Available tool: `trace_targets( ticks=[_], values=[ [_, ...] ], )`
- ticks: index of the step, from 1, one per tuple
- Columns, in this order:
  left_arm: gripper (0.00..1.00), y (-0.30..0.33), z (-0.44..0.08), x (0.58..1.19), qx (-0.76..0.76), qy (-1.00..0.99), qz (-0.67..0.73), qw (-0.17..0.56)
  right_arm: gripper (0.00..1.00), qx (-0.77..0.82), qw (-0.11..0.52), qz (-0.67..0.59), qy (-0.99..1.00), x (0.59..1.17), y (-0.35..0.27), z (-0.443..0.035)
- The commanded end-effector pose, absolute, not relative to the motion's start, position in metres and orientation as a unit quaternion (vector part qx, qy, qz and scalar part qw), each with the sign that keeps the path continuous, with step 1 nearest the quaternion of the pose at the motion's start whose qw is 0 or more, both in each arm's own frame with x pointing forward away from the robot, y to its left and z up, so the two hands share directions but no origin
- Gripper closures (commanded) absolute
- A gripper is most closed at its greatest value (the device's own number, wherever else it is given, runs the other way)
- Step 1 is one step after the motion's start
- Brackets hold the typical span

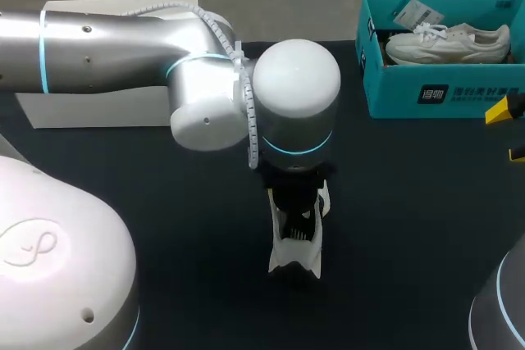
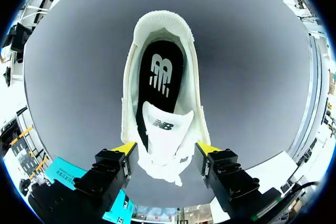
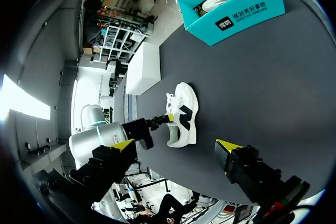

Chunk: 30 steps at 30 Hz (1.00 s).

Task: Take the shoe out of the shoebox, open the shoe tongue, remove and reinsert the insole, then place the shoe into the shoebox

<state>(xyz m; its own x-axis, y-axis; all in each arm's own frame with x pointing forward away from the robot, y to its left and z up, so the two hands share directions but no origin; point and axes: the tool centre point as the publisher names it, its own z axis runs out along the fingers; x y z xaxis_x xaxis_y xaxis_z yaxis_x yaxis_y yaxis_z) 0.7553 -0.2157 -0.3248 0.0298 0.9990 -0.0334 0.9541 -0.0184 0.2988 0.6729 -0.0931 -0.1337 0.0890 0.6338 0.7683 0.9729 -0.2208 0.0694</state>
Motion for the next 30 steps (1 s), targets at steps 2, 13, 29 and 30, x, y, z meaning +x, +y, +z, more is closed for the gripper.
trace_targets(
  ticks=[2, 13, 29, 30],
  values=[
    [1.0, -0.209, -0.303, 0.759, 0.705, 0.692, 0.102, 0.117, 0.0, -0.698, 0.24, -0.352, -0.575, 0.672, -0.093, -0.134],
    [1.0, -0.225, -0.307, 0.74, 0.728, 0.675, 0.075, 0.089, 0.0, -0.698, 0.24, -0.352, -0.575, 0.672, -0.093, -0.134],
    [1.0, -0.22, -0.339, 0.718, 0.702, 0.709, 0.049, 0.045, 0.0, -0.698, 0.24, -0.352, -0.575, 0.672, -0.093, -0.134],
    [1.0, -0.221, -0.339, 0.718, 0.701, 0.71, 0.049, 0.042, 0.0, -0.698, 0.24, -0.352, -0.575, 0.672, -0.093, -0.134]
  ],
)
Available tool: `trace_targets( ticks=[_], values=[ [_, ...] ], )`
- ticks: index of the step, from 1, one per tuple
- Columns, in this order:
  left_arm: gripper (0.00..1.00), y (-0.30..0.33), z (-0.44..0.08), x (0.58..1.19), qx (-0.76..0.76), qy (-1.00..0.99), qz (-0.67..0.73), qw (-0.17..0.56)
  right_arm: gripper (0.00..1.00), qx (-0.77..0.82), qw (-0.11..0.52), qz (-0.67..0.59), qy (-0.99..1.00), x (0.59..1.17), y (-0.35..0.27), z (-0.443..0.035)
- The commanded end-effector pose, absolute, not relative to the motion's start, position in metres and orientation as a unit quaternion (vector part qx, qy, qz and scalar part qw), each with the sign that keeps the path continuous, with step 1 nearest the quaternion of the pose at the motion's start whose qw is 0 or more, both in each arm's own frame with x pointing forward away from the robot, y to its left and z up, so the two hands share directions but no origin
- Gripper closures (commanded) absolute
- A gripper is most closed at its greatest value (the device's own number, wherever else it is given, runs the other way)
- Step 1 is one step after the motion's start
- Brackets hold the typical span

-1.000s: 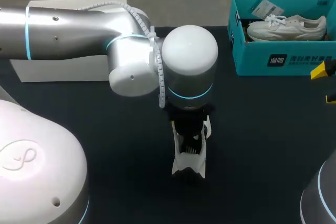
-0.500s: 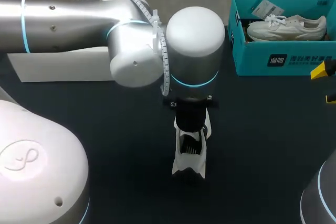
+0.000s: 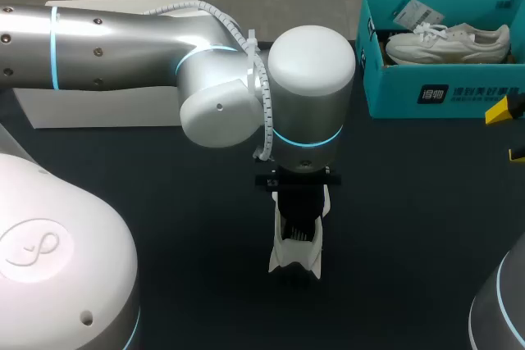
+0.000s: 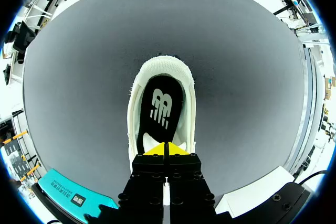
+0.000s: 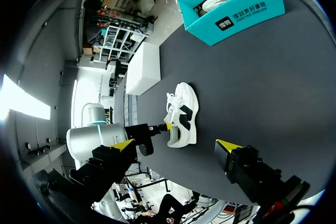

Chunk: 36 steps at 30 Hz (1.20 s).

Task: Take the shoe out of the shoebox, open the shoe tongue, remove and reinsert the insole, then place the shoe into the shoebox

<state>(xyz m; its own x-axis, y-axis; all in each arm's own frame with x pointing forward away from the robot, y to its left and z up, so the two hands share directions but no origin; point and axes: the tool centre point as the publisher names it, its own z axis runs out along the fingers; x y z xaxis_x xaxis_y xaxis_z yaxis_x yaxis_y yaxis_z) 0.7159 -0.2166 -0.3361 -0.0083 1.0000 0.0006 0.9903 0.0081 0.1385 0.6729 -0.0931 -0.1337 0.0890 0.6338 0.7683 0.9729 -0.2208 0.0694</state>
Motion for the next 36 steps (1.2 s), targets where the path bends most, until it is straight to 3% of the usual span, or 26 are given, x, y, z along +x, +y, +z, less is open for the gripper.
trace_targets(
  ticks=[1, 11, 28, 36],
  values=[
    [1.0, -0.221, -0.339, 0.718, 0.7, 0.711, 0.049, 0.04, 0.0, -0.698, 0.24, -0.352, -0.575, 0.672, -0.093, -0.134],
    [1.0, -0.216, -0.313, 0.724, 0.687, 0.725, 0.042, 0.02, 0.0, -0.698, 0.24, -0.352, -0.575, 0.672, -0.093, -0.134],
    [1.0, -0.22, -0.346, 0.718, 0.696, 0.718, 0.024, -0.008, 0.0, -0.698, 0.24, -0.352, -0.575, 0.672, -0.093, -0.134],
    [1.0, -0.213, -0.302, 0.714, 0.666, 0.745, -0.032, -0.003, 0.0, -0.698, 0.24, -0.352, -0.575, 0.672, -0.093, -0.134]
  ],
)
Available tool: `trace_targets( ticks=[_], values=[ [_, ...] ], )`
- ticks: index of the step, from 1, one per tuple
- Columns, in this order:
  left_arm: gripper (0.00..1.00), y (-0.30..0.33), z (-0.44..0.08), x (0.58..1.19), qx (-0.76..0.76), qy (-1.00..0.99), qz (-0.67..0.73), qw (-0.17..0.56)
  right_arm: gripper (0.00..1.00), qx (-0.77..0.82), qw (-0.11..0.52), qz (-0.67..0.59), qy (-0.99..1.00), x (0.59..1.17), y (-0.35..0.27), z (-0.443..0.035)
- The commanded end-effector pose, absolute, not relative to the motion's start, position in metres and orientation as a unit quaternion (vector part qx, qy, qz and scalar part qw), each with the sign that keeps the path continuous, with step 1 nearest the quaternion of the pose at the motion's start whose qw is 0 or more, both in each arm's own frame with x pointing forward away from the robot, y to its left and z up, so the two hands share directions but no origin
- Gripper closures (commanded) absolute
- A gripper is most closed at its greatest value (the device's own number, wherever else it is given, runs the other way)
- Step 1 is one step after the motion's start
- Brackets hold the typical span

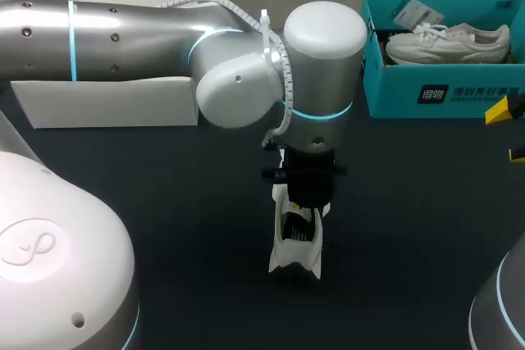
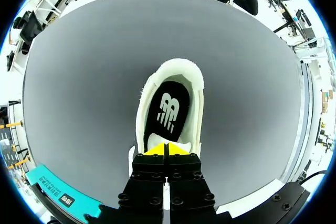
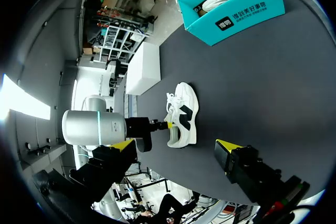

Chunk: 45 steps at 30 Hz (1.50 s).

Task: Take the shoe out of the shoebox, open the shoe tongue, remove and reinsert the insole, then place the shoe into the shoebox

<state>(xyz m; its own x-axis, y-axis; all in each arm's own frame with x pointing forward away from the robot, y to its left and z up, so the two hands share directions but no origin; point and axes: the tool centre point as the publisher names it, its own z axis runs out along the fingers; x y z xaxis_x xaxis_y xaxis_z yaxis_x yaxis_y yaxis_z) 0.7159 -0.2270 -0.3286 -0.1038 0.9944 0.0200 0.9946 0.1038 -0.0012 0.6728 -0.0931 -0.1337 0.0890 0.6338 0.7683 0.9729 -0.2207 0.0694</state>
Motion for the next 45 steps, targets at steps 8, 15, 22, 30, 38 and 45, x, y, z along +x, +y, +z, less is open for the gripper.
trace_targets(
  ticks=[8, 15, 22, 30, 38, 45],
  values=[
    [1.0, -0.213, -0.302, 0.714, -0.666, -0.745, 0.032, 0.003, 0.0, -0.698, 0.24, -0.352, -0.575, 0.672, -0.093, -0.134],
    [1.0, -0.213, -0.302, 0.714, -0.666, -0.745, 0.032, 0.003, 0.0, -0.698, 0.24, -0.352, -0.575, 0.672, -0.093, -0.134],
    [1.0, -0.224, -0.288, 0.688, -0.41, -0.908, 0.062, 0.059, 0.0, -0.698, 0.24, -0.352, -0.575, 0.672, -0.093, -0.134],
    [1.0, -0.213, -0.278, 0.65, -0.097, -0.987, 0.025, 0.125, 0.0, -0.698, 0.24, -0.352, -0.575, 0.672, -0.093, -0.134],
    [1.0, -0.213, -0.278, 0.65, -0.097, -0.987, 0.025, 0.125, 0.0, -0.698, 0.24, -0.352, -0.575, 0.672, -0.093, -0.134],
    [1.0, -0.214, -0.287, 0.644, 0.013, -1.0, 0.011, -0.008, 0.0, -0.698, 0.24, -0.352, -0.575, 0.672, -0.093, -0.134]
  ],
)
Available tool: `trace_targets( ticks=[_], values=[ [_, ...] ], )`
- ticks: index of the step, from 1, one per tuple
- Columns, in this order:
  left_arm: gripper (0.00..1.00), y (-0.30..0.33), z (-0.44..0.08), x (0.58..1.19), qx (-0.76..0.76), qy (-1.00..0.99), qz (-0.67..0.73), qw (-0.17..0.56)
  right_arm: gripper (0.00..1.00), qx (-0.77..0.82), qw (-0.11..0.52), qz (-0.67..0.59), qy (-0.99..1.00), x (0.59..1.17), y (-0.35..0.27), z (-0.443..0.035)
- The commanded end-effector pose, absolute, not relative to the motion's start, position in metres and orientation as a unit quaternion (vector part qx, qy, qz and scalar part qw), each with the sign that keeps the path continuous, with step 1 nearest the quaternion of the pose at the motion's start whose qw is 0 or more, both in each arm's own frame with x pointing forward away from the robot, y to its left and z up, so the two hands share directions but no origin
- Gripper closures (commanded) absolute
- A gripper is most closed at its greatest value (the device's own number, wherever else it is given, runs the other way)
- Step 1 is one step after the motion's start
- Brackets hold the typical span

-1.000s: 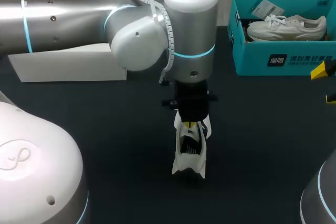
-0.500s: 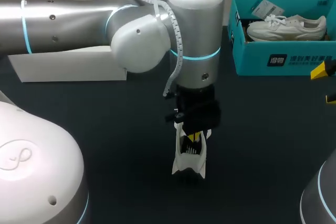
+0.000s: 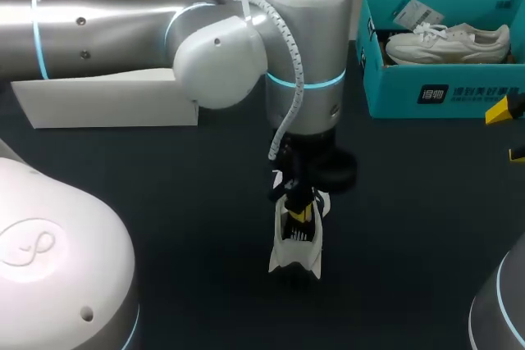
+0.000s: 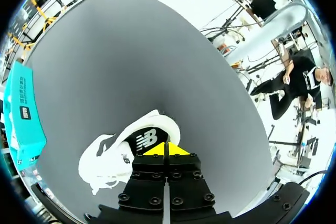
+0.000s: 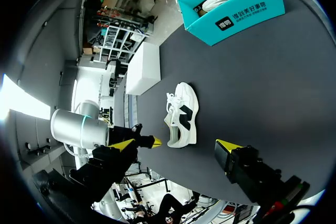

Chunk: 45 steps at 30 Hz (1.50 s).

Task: Take the shoe out of the shoebox, open the shoe tongue, remove and reinsert the insole, then place the shoe into the shoebox

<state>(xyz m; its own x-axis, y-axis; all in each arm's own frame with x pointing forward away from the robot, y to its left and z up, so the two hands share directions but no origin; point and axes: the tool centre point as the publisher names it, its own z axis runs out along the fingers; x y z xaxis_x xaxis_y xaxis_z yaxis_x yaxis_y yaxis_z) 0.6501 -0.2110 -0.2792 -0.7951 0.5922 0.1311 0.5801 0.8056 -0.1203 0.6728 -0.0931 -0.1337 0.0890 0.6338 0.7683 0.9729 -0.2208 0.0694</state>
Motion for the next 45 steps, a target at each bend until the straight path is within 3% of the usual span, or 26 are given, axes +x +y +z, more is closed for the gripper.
trace_targets(
  ticks=[1, 6, 10, 11, 14, 15, 16, 36, 45],
  values=[
    [1.0, -0.213, -0.286, 0.643, 0.024, -0.999, 0.005, -0.027, 0.0, -0.698, 0.24, -0.352, -0.575, 0.672, -0.093, -0.134],
    [1.0, -0.206, -0.285, 0.638, 0.068, -0.99, 0.018, -0.121, 0.0, -0.698, 0.24, -0.352, -0.575, 0.672, -0.093, -0.134],
    [1.0, -0.201, -0.292, 0.639, 0.092, -0.985, 0.046, -0.135, 0.0, -0.698, 0.24, -0.352, -0.575, 0.672, -0.093, -0.134],
    [0.94, -0.2, -0.292, 0.639, 0.097, -0.984, 0.058, -0.135, 0.0, -0.698, 0.24, -0.352, -0.575, 0.672, -0.093, -0.134],
    [0.39, -0.199, -0.293, 0.639, 0.102, -0.985, 0.061, -0.122, 0.0, -0.698, 0.24, -0.352, -0.575, 0.672, -0.093, -0.134],
    [0.14, -0.2, -0.294, 0.639, 0.1, -0.987, 0.061, -0.114, 0.0, -0.698, 0.24, -0.352, -0.575, 0.672, -0.093, -0.134],
    [0.0, -0.2, -0.295, 0.637, 0.098, -0.987, 0.063, -0.112, 0.0, -0.698, 0.24, -0.352, -0.575, 0.672, -0.093, -0.134],
    [0.0, -0.21, -0.334, 0.607, 0.019, -0.998, 0.033, -0.05, 0.0, -0.698, 0.24, -0.352, -0.575, 0.672, -0.093, -0.134],
    [0.0, -0.208, -0.358, 0.612, -0.015, -0.998, 0.02, -0.055, 0.0, -0.698, 0.24, -0.352, -0.575, 0.672, -0.093, -0.134]
  ],
)
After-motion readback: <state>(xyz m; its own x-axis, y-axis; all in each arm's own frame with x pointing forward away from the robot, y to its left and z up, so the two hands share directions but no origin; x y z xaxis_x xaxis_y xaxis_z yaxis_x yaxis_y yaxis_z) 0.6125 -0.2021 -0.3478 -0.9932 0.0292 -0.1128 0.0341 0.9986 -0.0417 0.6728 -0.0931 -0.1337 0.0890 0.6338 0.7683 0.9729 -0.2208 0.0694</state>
